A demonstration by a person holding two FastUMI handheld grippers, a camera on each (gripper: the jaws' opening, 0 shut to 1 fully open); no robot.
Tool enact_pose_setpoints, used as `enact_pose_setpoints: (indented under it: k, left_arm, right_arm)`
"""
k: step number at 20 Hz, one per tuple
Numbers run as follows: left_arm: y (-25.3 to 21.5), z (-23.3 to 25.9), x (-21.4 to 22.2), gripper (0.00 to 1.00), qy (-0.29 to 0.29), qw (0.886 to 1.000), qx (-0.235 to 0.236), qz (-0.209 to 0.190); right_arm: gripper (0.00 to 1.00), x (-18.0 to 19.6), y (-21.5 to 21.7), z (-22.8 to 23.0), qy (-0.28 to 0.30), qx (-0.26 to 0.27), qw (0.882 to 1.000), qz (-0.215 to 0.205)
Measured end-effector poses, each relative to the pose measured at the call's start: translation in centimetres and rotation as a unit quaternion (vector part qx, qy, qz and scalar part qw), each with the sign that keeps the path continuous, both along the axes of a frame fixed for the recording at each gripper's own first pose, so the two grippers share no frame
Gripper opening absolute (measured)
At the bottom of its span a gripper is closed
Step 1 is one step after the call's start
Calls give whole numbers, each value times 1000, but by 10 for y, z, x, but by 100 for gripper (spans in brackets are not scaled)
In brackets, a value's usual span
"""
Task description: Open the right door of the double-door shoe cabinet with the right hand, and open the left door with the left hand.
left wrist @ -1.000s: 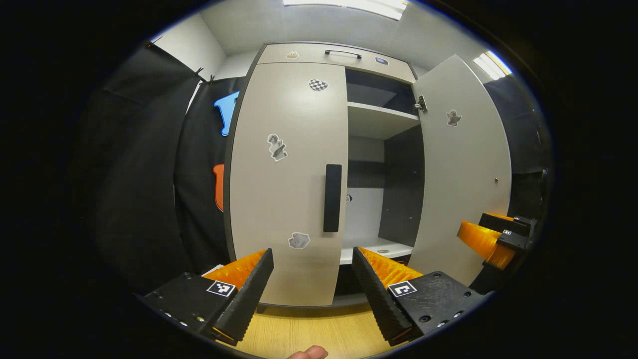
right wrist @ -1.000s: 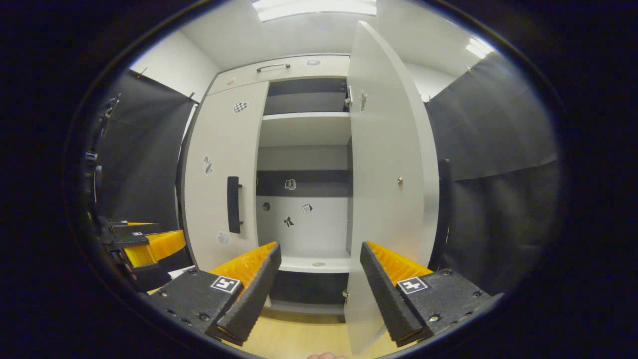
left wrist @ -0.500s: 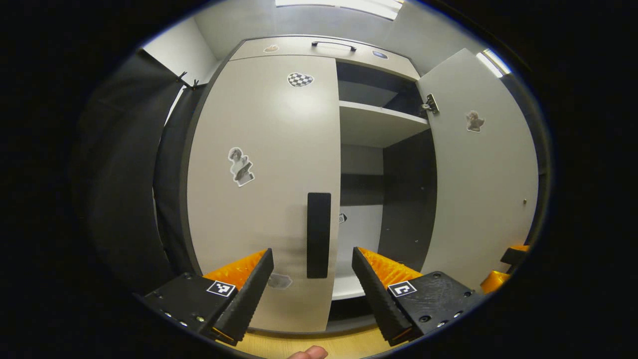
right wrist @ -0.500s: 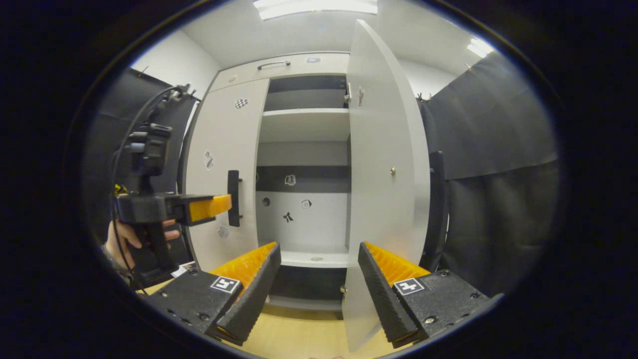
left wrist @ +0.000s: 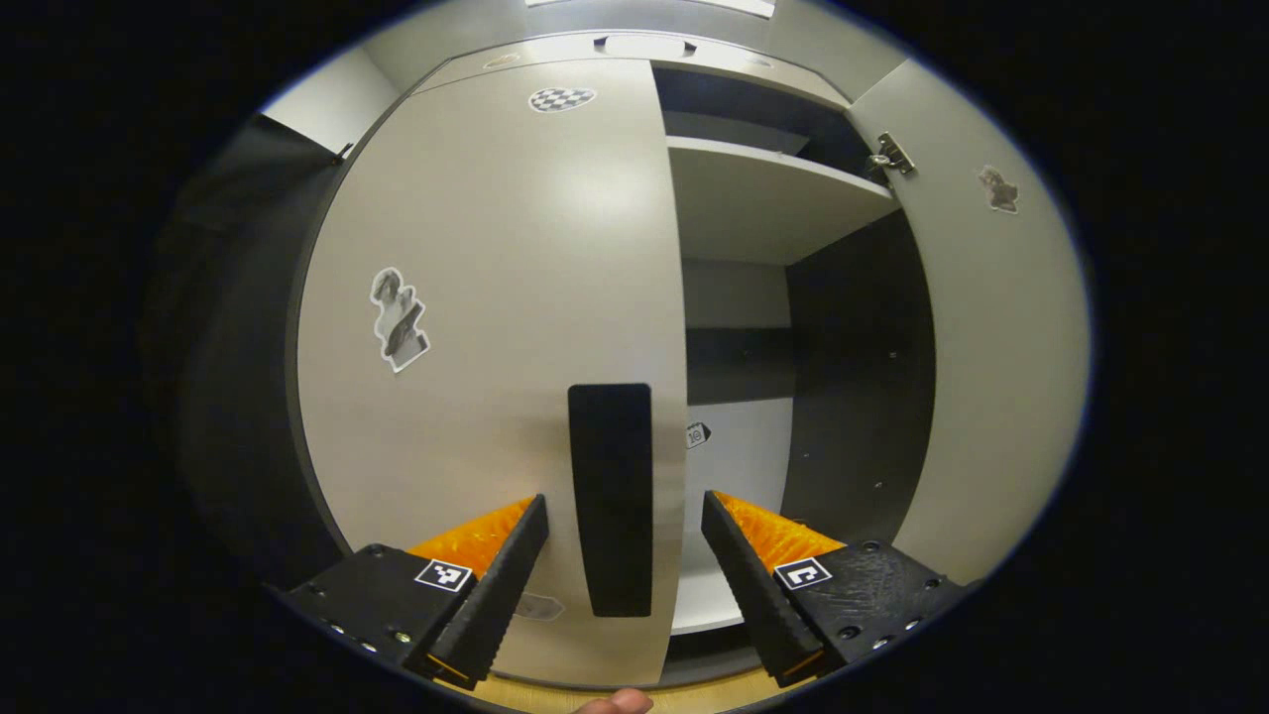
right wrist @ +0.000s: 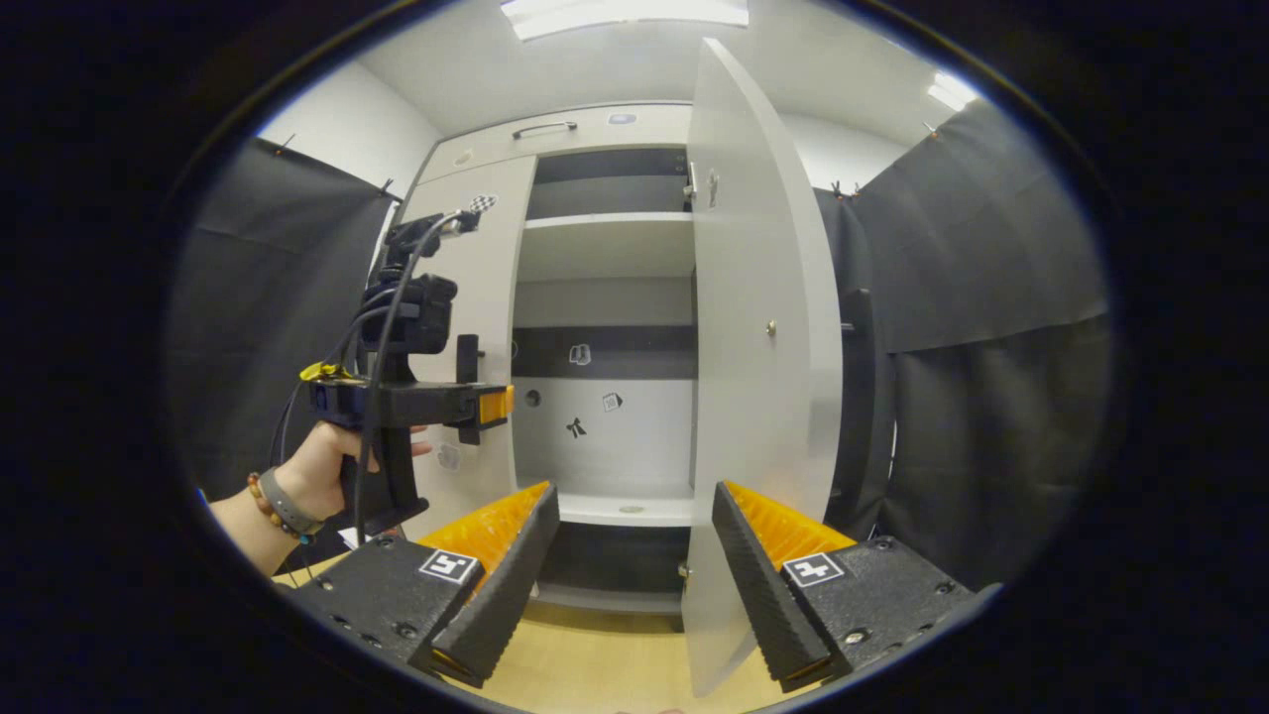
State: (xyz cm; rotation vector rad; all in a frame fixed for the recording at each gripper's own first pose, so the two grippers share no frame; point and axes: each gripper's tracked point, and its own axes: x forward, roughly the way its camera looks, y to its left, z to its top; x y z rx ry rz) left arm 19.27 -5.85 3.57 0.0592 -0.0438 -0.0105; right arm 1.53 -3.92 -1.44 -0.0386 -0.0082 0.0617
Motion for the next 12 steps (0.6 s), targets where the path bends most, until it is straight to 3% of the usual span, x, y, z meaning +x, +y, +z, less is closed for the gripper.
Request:
enact_pose_setpoints:
  k: [6,12]
  left_arm:
    - [5,1,-1,89,1,1000,-25,2]
    - [9,-2,1,86,7,1000,-2,6]
  right_arm:
    - [97,0,1,1,-6,-1,1000,3]
    - [97,0,0,-1,-5,6,1000,2]
